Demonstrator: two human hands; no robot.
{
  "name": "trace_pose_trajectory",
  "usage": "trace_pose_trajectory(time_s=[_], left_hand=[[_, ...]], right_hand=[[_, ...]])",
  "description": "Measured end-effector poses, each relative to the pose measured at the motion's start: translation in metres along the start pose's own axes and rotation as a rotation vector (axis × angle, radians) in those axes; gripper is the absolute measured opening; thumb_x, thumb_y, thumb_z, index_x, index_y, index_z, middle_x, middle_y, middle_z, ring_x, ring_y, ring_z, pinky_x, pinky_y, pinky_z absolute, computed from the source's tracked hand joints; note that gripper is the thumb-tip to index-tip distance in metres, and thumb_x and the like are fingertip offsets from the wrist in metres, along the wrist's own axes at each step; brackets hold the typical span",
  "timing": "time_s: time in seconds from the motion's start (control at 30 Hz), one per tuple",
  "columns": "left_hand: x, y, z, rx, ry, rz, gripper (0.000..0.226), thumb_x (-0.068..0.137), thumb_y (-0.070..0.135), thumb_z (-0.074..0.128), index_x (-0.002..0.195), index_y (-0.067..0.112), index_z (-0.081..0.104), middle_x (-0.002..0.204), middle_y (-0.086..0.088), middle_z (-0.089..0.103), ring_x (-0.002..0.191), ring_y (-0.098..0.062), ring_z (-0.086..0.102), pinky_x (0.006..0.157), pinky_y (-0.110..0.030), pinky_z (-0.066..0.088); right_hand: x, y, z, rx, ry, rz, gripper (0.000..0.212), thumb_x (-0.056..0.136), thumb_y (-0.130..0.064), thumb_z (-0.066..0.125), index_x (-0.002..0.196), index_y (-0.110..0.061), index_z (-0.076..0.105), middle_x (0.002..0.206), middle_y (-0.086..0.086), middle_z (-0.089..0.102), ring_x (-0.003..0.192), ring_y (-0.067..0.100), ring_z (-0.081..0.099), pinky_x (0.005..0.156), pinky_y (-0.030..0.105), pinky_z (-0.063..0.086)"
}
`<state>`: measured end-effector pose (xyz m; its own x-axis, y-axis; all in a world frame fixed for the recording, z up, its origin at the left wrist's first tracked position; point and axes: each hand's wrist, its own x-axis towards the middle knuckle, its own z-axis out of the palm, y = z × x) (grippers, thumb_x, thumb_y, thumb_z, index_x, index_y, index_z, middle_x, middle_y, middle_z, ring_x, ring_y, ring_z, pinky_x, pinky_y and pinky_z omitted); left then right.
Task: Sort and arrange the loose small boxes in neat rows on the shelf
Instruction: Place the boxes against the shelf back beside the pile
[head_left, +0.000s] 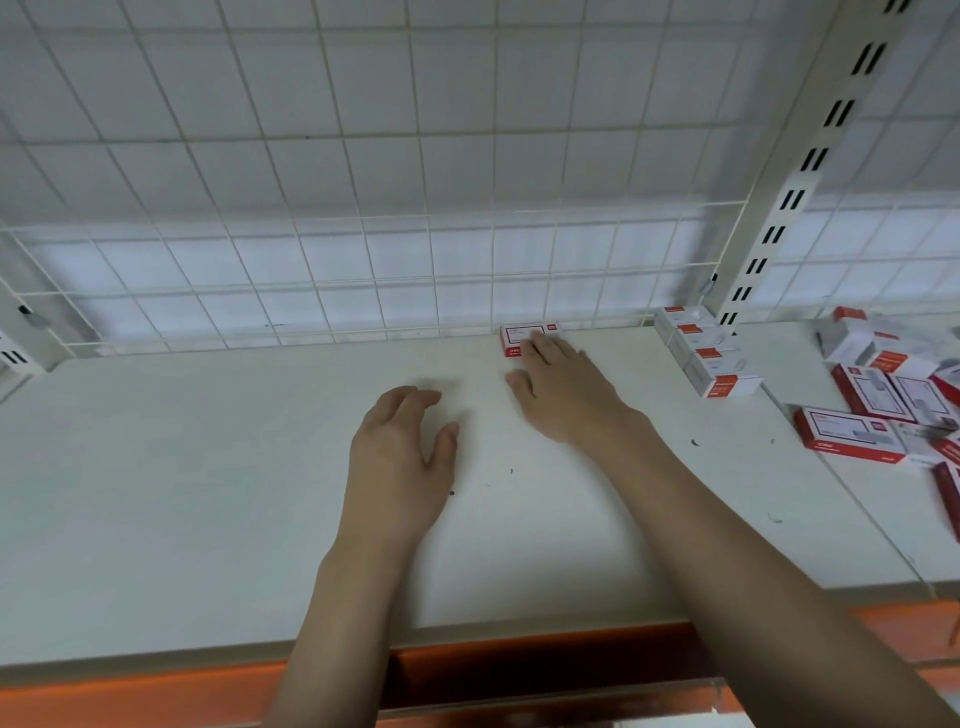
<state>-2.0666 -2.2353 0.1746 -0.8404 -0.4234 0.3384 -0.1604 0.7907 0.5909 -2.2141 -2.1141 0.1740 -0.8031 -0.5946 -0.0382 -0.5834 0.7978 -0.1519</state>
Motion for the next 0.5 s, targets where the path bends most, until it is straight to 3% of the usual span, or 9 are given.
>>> trace_pose_trajectory(time_s=[0.33,0.5], left_hand=[[-0.002,-0.001,0.0,0.002,-0.026,0.006,0.031,0.086,0.018,0.06,0.113,0.004,0.062,0.121,-0.014,0.057,0.115,-0.029,0.053,0.098,-0.034,0.04],[-0.003,-0.002,-0.002,0.017,-0.028,-0.004,0.042,0.078,0.029,0.051,0.109,0.004,0.064,0.116,-0.015,0.06,0.111,-0.031,0.056,0.094,-0.034,0.041]], right_hand=[[0.009,-0.005,0.003,-0.02,0.029,0.036,0.056,0.099,-0.038,0.023,0.145,-0.004,0.022,0.154,0.009,0.017,0.141,0.025,0.015,0.115,0.039,0.014],[0.005,-0.018,0.002,-0.033,0.043,0.007,0.055,0.099,-0.037,0.022,0.144,-0.004,0.024,0.153,0.009,0.019,0.14,0.025,0.016,0.114,0.037,0.015]])
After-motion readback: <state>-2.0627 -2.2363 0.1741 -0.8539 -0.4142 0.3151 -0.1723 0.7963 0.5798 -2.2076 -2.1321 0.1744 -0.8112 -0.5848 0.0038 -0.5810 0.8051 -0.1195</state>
